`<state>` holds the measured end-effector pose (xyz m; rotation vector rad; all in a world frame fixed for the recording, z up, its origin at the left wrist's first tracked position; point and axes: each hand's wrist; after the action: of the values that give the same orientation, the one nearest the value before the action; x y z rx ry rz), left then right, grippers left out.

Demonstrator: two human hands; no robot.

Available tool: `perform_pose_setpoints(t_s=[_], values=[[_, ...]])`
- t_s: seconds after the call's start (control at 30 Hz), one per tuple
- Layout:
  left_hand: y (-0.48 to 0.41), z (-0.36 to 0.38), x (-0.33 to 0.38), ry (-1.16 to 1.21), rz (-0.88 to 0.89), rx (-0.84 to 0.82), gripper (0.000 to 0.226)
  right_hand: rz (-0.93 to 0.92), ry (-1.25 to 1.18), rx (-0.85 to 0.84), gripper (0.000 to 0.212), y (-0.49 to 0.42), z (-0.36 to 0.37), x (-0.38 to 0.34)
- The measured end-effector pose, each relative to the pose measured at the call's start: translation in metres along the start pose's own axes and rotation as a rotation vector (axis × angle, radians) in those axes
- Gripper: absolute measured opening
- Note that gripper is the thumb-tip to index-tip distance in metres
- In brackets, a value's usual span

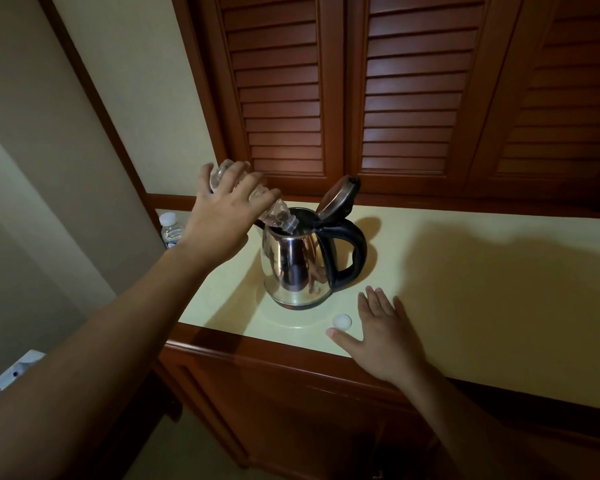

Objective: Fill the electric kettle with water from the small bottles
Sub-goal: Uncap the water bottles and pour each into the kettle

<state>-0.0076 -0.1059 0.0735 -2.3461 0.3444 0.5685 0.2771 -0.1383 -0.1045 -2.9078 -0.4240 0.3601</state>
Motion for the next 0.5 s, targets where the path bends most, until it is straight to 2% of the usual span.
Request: perform_pose_setpoints(t_s=[0.5], values=[[0.0086, 0.0029, 0.0049, 0.026, -0.047, 0.029, 0.092, -0.008, -0.040, 0.012, 0.107, -0.0001, -0.0001, -0.0002]])
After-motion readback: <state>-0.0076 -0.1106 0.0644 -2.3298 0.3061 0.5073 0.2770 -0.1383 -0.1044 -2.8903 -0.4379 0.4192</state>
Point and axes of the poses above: each hand's wrist, its own y-axis away from the middle knuckle, its own z-axis out of the palm, x = y × z, and after that the axes turned 9 degrees about x, right-handed
